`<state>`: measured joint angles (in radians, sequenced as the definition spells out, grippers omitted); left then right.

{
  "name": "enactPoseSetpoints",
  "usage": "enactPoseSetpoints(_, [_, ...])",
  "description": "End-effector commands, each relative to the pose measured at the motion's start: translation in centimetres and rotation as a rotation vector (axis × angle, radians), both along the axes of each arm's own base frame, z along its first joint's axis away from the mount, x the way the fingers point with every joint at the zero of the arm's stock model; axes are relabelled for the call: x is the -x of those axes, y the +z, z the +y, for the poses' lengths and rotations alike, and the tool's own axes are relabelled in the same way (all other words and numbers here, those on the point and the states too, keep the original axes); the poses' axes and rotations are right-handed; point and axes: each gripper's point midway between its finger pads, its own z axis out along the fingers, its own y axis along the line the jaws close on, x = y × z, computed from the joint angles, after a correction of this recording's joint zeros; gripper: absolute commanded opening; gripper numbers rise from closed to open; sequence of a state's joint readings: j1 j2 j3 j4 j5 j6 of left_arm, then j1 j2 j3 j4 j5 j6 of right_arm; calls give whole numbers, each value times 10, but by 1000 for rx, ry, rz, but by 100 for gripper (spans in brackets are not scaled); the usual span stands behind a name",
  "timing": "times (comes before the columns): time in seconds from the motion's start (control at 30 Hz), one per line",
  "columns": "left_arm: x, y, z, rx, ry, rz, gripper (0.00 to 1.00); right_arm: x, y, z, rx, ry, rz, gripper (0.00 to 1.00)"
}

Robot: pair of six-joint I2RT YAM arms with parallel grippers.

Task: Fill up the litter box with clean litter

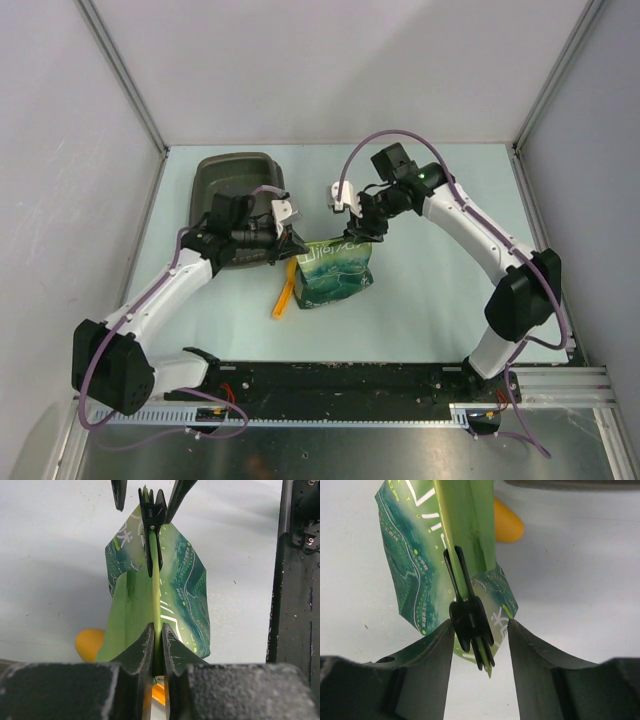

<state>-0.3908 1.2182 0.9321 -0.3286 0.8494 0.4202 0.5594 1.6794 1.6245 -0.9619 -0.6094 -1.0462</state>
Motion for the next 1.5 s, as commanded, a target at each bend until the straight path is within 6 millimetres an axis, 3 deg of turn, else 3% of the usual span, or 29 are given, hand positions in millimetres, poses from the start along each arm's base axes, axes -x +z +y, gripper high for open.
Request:
enactPoseSetpoints(0.0, [-6, 15, -8, 19, -38, -74, 13, -3, 19, 14, -39, 53, -53, 45])
enactPoseSetpoints(0.07, [-6, 13, -8, 18, -36, -67, 13, -2, 21, 15, -47, 56, -52, 39])
enactPoseSetpoints(0.13, [-6, 12, -8, 17, -34, -61, 13, -1, 23, 15, -53, 59, -54, 24])
enactPoseSetpoints(0.17, [-6, 12, -8, 17, -34, -61, 13, 0, 24, 15, -52, 60, -54, 17])
enactPoseSetpoints(0.2, [-6, 12, -7, 16, -31, -62, 14, 0, 24, 14, -49, 58, -55, 2])
enactPoseSetpoints(0.4, [-5, 8, -6, 11, -23, -49, 15, -15, 60, -11, -123, -79, -68, 0])
enactPoseSetpoints(0.5, [-5, 6, -6, 9, -21, -43, 16, -23, 68, -44, -131, -183, -46, 0])
enactPoseSetpoints(0.57, [-5, 6, -5, 7, -14, -41, 17, -28, 58, -73, -135, -290, 34, 0])
enactPoseSetpoints(0.63, [-5, 5, -5, 8, -11, -36, 18, -24, 53, -89, -177, -388, 139, 0])
enactPoseSetpoints(0.67, [-5, 5, -5, 8, -11, -37, 18, -31, 46, -111, -195, -479, 189, 0])
enactPoseSetpoints(0.77, [-3, 4, -5, 10, -8, -23, 22, -30, 12, -142, -270, -721, 461, 0])
enactPoseSetpoints(0.8, [-3, 3, -5, 11, -8, -20, 24, -23, -10, -149, -273, -782, 567, 0])
enactPoseSetpoints(0.83, [-2, 3, -5, 13, -7, -14, 28, -20, -19, -146, -300, -793, 636, 0])
enactPoseSetpoints(0.87, [-2, 3, -5, 13, -6, -11, 30, -20, -27, -155, -329, -867, 716, 0])
enactPoseSetpoints(0.9, [-3, 3, -5, 12, -3, -11, 32, -10, -47, -163, -332, -920, 796, 0])
enactPoseSetpoints(1.0, [-7, 5, -5, 9, 22, -2, 42, -12, -70, -170, -367, -999, 884, 0])
enactPoseSetpoints(1.03, [-10, 5, -5, 10, 46, 19, 51, -5, -82, -171, -362, -1022, 934, 0])
enactPoseSetpoints(1.13, [-20, 12, -4, 13, 120, 52, 65, -2, -102, -179, -369, -1092, 1009, 0])
enactPoseSetpoints(1.27, [-26, 22, -1, 39, 172, 90, 71, -1, -131, -196, -340, -1201, 1057, 3])
enactPoseSetpoints(1.47, [-34, 40, 16, 109, 261, 169, 77, 0, -170, -228, -173, -1283, 926, 5])
